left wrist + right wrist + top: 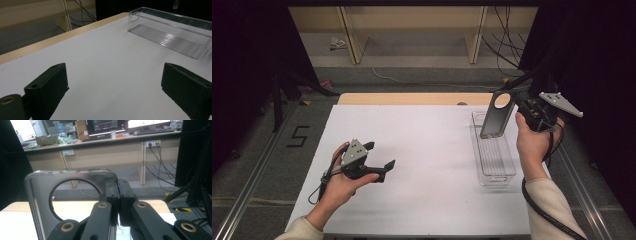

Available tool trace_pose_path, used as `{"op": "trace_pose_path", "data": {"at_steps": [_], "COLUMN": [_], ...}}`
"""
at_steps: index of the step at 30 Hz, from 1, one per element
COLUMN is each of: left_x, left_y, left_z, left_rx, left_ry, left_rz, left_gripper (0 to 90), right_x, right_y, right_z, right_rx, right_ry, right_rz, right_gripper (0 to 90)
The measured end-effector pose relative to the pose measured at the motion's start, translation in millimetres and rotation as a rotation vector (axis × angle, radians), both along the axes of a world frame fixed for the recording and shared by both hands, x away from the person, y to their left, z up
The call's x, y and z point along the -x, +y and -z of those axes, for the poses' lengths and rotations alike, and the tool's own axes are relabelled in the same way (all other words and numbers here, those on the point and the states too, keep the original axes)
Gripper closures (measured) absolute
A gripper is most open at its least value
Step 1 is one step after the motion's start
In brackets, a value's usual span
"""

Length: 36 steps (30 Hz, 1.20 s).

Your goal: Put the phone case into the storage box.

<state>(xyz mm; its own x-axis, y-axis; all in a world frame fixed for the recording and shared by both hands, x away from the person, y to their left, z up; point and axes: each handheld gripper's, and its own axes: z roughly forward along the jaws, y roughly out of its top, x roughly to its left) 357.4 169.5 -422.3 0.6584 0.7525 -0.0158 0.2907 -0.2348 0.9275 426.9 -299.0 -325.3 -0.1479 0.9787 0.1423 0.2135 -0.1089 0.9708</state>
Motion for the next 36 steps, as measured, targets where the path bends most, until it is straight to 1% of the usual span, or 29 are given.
{"op": "trace_pose_path", "data": {"at_steps": [5, 15, 26, 33, 36], "left_x": [0.1, 0.3, 0.3, 0.4, 0.3], "left_y": [-0.4, -0.7, -0.2, -0.3, 0.0], "left_z": [0.4, 0.5, 0.7, 0.9, 0.9], "left_rx": [0.001, 0.001, 0.002, -0.005, -0.004], "left_ry": [0.002, -0.003, -0.004, -0.004, -0.003], "left_rz": [-0.001, -0.001, -0.008, -0.004, -0.007], "left_gripper": [6.4, 6.5, 6.6, 6.6, 6.6], "right_x": [-0.6, -1.3, -2.9, -3.5, -4.3], "right_y": [-0.4, -1.6, -5.8, -7.3, -8.5], "right_z": [0.7, 1.8, 1.1, 0.0, -0.7], "right_rx": [0.009, 0.012, 0.01, 0.012, 0.006], "right_ry": [0.003, 0.007, 0.005, 0.002, -0.001], "right_rz": [0.001, 0.006, 0.018, 0.02, 0.022], "right_gripper": [88.5, 88.4, 88.4, 88.4, 88.4]}}
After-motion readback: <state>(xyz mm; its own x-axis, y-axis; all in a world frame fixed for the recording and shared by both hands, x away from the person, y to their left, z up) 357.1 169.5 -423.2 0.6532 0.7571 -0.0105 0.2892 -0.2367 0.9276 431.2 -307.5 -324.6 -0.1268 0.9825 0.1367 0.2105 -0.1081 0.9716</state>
